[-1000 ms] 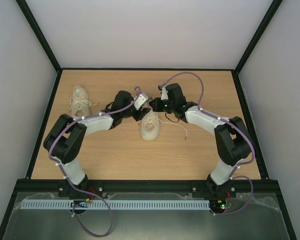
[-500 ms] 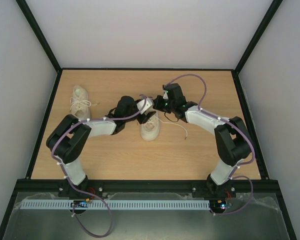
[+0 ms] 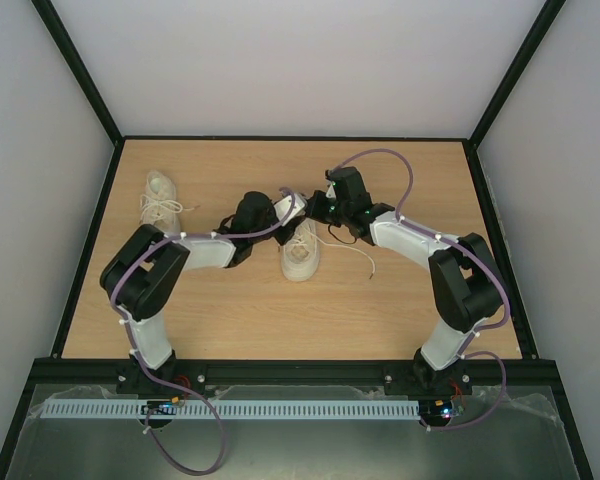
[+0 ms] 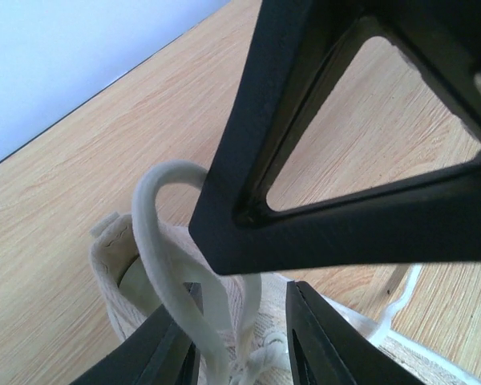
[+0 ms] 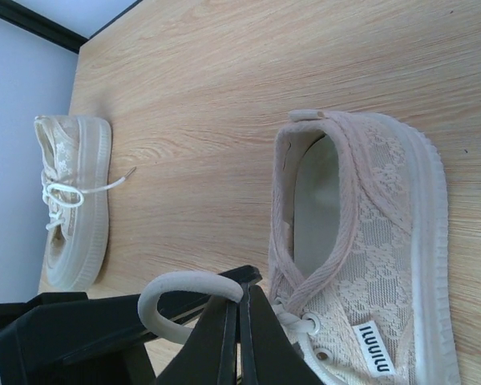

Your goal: Tie the shoes

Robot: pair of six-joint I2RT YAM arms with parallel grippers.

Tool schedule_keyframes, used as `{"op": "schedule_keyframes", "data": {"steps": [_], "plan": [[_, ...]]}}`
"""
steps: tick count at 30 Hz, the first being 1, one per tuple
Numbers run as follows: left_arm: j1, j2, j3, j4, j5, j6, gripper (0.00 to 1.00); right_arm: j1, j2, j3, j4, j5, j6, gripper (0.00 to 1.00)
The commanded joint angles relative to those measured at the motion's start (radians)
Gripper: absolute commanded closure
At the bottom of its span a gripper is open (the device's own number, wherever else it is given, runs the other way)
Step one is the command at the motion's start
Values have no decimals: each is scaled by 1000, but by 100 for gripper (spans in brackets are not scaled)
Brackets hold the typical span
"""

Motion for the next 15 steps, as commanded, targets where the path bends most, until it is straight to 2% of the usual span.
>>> {"op": "schedule_keyframes", "data": {"steps": [1, 4, 10, 15], "plan": [[2, 30, 46, 19, 10, 0, 70, 2, -21, 18, 2, -24, 15, 99], [2, 35, 55, 10, 16, 4, 73, 3, -25, 14, 1, -29, 13, 99], [2, 37, 65, -15, 31, 8, 96, 3, -34, 11, -1, -27, 12, 99], [1, 25, 54, -23, 36, 3, 98, 2, -47, 14, -18, -9, -8, 99]]}}
